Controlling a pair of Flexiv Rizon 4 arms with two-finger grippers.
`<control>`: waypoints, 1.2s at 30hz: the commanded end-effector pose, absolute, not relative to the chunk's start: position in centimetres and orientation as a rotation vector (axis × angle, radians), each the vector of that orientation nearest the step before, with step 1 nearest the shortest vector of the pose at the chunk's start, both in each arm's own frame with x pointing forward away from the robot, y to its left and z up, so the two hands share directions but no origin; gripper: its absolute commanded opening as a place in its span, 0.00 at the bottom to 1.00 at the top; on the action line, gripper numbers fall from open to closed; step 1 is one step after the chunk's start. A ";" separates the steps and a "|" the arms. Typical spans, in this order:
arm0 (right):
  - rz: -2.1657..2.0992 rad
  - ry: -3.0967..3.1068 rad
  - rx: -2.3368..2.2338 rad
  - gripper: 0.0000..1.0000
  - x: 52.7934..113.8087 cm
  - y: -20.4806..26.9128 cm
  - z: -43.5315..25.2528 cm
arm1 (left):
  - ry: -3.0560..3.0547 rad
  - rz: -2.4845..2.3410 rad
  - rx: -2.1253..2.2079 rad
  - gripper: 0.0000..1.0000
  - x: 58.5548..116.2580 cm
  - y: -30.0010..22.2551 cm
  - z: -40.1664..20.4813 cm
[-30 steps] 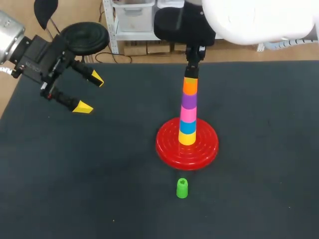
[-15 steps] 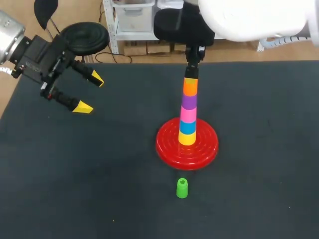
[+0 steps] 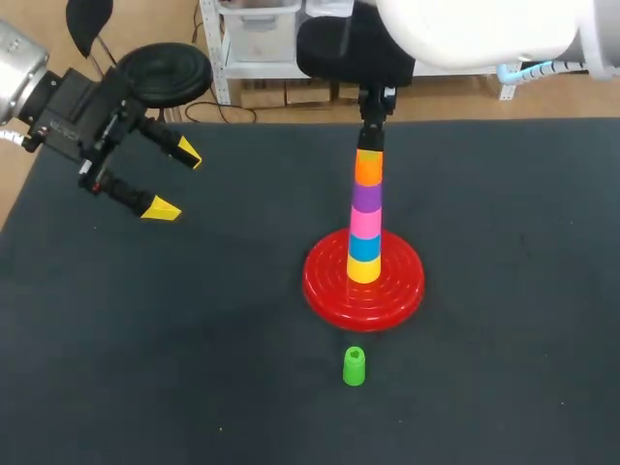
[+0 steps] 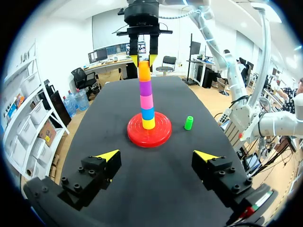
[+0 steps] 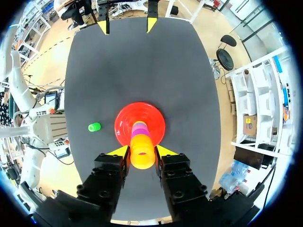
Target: Pick up and stack the cylinders on the red base in this order: pink,purple,orange,green
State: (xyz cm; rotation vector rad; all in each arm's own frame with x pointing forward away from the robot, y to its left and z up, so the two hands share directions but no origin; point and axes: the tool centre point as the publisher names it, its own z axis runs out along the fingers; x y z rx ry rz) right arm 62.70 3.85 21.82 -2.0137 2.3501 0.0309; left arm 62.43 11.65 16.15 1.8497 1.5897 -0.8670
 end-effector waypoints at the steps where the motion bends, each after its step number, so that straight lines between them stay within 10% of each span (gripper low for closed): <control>1: 0.023 2.343 -2.003 0.00 62.7 3.7 21.1 | 1.588 -0.864 1.848 1.00 62.4 11.7 16.1; 2: 0.021 2.345 -2.008 0.00 62.6 3.7 21.1 | 1.588 -0.864 1.848 1.00 62.4 11.7 16.1; 3: 0.008 2.342 -2.006 0.39 62.6 3.7 21.1 | 1.588 -0.864 1.848 1.00 62.4 11.7 16.1; 4: 0.016 2.337 -2.011 1.00 62.5 3.7 21.1 | 1.588 -0.864 1.848 1.00 62.4 11.7 16.1; 36: -0.089 2.247 -1.859 1.00 56.0 1.8 25.8 | 1.588 -0.864 1.848 1.00 62.4 11.7 16.1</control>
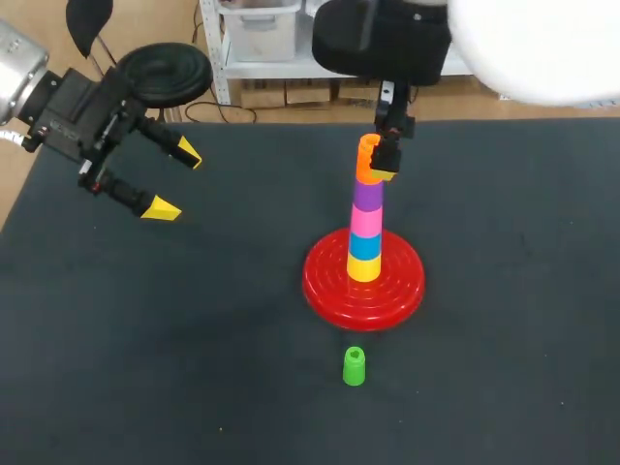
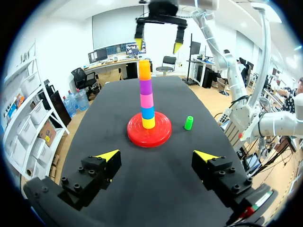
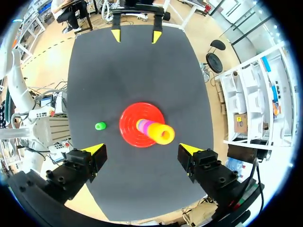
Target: Pick up and stack the cylinders on the red base in this order: pink,purple,orange,green
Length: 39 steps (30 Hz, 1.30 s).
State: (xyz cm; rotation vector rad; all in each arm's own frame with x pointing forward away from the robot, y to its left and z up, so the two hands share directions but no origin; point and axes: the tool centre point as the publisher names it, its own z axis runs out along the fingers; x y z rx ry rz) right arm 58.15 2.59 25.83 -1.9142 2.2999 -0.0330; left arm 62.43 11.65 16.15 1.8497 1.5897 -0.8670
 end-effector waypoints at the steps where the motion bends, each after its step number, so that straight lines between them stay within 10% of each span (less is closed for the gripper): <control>1: -0.087 2.245 -1.858 1.00 55.7 1.8 25.8 | 1.588 -0.864 1.848 1.00 62.4 11.7 16.1; 39: 0.173 2.325 -1.816 1.00 46.7 4.1 12.5 | 1.588 -0.864 1.848 1.00 62.4 11.7 16.1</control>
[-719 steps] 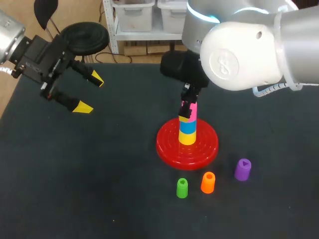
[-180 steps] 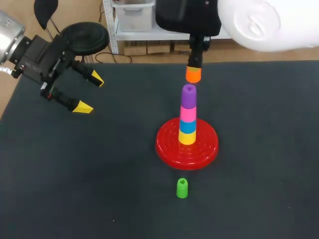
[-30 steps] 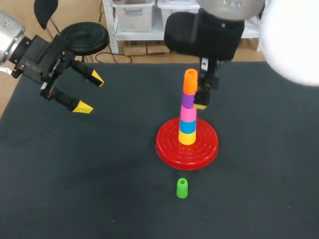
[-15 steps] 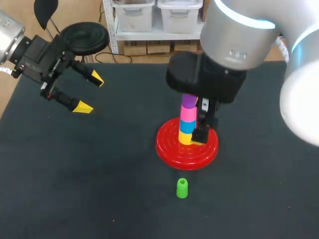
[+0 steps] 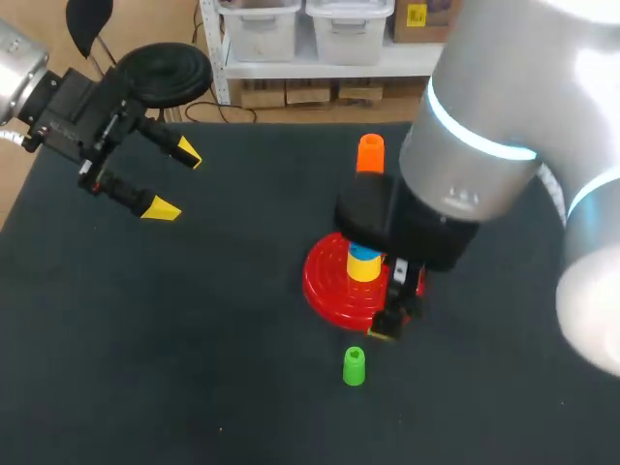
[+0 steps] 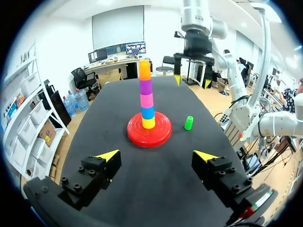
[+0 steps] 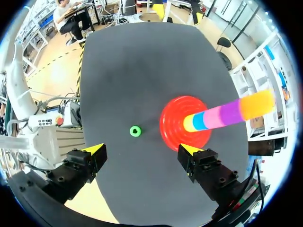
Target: Pick up and stack the cylinders on the red base in this order: pink,purple,orange,green
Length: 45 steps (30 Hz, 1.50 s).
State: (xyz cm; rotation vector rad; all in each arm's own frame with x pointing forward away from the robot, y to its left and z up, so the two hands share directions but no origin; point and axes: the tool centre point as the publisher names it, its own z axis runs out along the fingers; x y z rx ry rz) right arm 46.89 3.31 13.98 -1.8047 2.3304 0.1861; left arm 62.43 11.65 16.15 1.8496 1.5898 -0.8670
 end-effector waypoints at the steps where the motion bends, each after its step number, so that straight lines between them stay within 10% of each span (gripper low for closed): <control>1: 0.186 2.329 -1.821 1.00 46.6 4.2 12.2 | 1.588 -0.864 1.848 1.00 62.4 11.7 16.1; 45: 0.127 2.330 -1.951 1.00 43.8 6.7 2.8 | 1.588 -0.864 1.848 1.00 62.4 11.7 16.1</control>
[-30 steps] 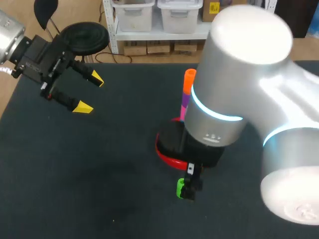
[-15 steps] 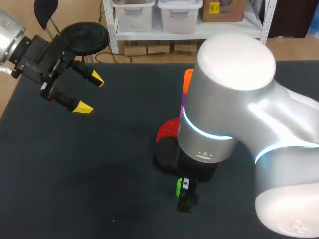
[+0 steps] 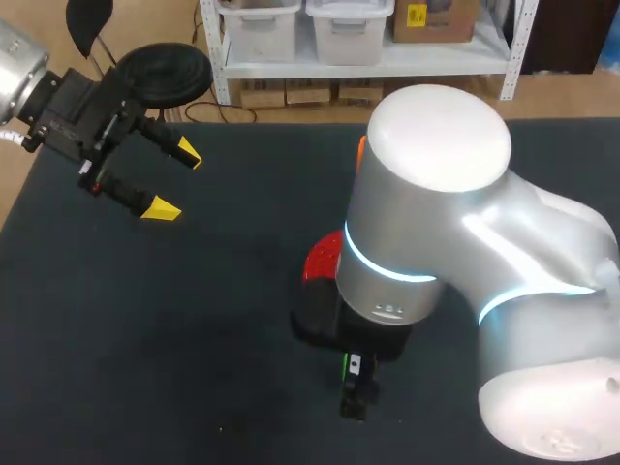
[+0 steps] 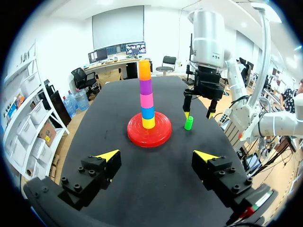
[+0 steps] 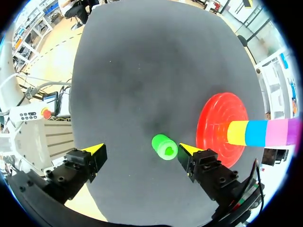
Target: Pick up and stack the cylinders on the red base in this order: pink,purple,orange,green
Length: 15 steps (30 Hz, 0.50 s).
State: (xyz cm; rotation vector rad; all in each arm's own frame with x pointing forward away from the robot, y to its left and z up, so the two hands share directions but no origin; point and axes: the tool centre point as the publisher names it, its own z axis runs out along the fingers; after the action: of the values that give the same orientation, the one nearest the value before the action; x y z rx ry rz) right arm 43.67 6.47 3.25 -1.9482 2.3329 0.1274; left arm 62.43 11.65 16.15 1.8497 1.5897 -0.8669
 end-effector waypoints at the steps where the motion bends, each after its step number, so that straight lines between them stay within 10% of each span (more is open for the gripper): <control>1: 0.127 2.325 -1.955 1.00 43.9 6.7 2.7 | 1.588 -0.864 1.848 1.00 62.4 11.7 16.1; 15: 0.109 2.278 -2.003 1.00 44.5 6.4 1.6 | 1.588 -0.864 1.848 1.00 62.4 11.7 16.1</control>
State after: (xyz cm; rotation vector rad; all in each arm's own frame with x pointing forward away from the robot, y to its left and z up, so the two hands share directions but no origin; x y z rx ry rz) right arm 44.39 6.47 1.78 -2.0045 2.2805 0.1031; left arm 62.43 11.65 16.15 1.8497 1.5897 -0.8669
